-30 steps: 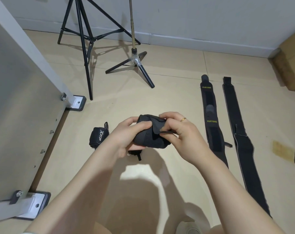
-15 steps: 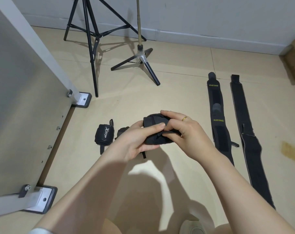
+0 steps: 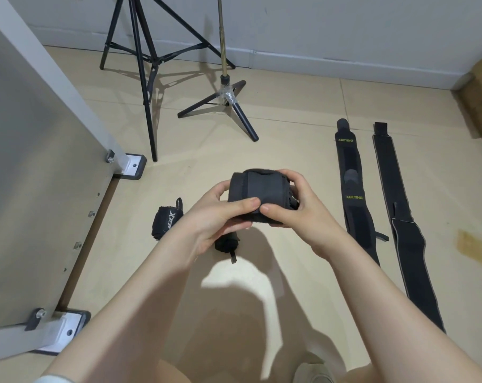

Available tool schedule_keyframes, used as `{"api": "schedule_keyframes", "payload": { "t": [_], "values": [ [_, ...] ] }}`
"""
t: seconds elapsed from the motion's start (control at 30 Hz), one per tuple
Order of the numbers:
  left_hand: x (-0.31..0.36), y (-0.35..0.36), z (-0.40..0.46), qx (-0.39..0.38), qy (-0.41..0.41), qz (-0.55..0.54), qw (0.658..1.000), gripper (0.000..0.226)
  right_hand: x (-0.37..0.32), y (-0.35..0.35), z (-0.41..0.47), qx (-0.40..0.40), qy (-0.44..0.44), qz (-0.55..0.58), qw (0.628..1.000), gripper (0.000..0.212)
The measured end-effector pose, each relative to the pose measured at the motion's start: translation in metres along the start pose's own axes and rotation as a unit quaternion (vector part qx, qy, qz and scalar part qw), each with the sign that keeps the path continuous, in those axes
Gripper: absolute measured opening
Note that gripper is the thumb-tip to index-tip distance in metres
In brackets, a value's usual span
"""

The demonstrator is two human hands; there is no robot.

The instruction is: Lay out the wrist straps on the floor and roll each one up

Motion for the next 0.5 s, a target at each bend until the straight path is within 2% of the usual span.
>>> {"api": "schedule_keyframes", "payload": {
  "t": [0.1, 0.2, 0.27, 0.33, 0.37, 0.43, 0.5],
  "values": [
    [0.002, 0.000, 0.001, -0.006, 0.032, 0.039, 0.999, 0.052, 0.000, 0.001, 0.007, 0.037, -0.018, 0.001, 0.999, 0.052],
    [0.003, -0.003, 0.003, 0.006, 0.055, 0.039, 0.998, 0.041, -0.002, 0.003, 0.012, 0.057, -0.064, -0.058, 0.995, 0.056],
    [0.004, -0.006, 0.005, 0.013, 0.061, 0.047, 0.997, 0.042, -0.004, 0.004, 0.013, 0.034, -0.067, -0.057, 0.996, 0.058],
    [0.006, -0.013, 0.006, 0.029, 0.095, 0.108, 0.989, 0.059, -0.001, -0.001, 0.013, -0.031, -0.026, -0.026, 0.999, 0.055],
    [0.009, -0.016, 0.007, 0.042, 0.127, 0.169, 0.977, 0.067, 0.003, -0.006, 0.013, -0.064, 0.006, -0.009, 0.998, 0.049],
    [0.016, -0.022, 0.006, 0.043, 0.192, 0.313, 0.929, 0.075, 0.013, -0.019, 0.013, -0.103, 0.065, 0.043, 0.992, 0.038],
    [0.016, -0.023, 0.007, 0.002, 0.226, 0.435, 0.872, 0.075, 0.024, -0.024, 0.017, -0.116, 0.089, 0.105, 0.984, 0.050]
  ]
}}
Point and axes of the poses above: each hand's wrist, its own z-axis towards the middle knuckle, its own y-axis out of the palm, x = y × z, the point moved 4 cm from there along z, towards the middle knuckle, and after that the axes turned 5 degrees about -y, right-handed, at the moved point
